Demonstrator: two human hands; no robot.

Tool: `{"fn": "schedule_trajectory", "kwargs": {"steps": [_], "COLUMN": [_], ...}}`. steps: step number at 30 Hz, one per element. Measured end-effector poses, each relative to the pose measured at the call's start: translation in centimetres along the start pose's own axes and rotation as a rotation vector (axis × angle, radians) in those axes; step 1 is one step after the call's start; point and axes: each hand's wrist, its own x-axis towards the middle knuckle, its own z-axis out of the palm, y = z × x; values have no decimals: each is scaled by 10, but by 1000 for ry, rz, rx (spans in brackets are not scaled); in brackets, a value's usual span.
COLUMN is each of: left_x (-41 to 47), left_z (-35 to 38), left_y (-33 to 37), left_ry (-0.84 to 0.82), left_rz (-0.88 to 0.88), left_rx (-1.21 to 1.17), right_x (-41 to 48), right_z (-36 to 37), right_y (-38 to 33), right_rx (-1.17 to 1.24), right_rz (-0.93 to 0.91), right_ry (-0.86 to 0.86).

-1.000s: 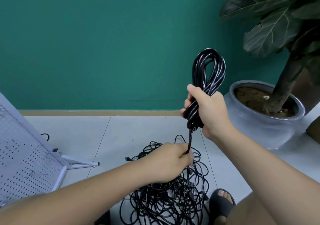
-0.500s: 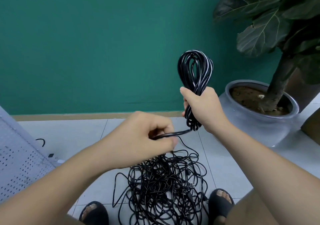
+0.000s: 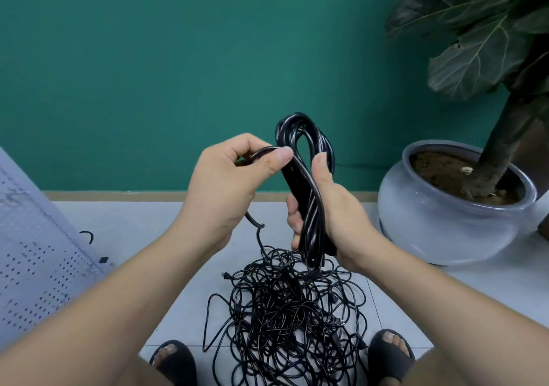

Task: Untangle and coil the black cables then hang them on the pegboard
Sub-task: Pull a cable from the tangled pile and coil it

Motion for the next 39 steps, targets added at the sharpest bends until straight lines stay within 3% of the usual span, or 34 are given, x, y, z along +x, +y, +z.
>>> {"fn": "schedule_trajectory", "kwargs": {"steps": [7,11,13,19,26,33,39], "left_x": [1,1,2,9,9,14,17], "left_z": [4,-1,0,2,9,18,25], "left_y": [7,13,11,-5,-6,-9,-6], "left_ry": [77,139,134,143,69,-6,-69], "left_rz": [53,224,285,284,-74,-276,-366], "left_rx": [62,284,334,313,-6,-478,-527], "right_x": [-1,6,9,5,-1,1,2], "right_z": [-6,-12,-12,-4,-2,3,0], "right_y": [2,3,6,13,9,11,-2], "right_rx": [-75,-461,-575,-610,-600,-474,-466], "right_rz": [-122,-236,-199,-202,-317,-135,-79], "right_ry": [-46,-18,-32,-29,-23,-144,-280]}}
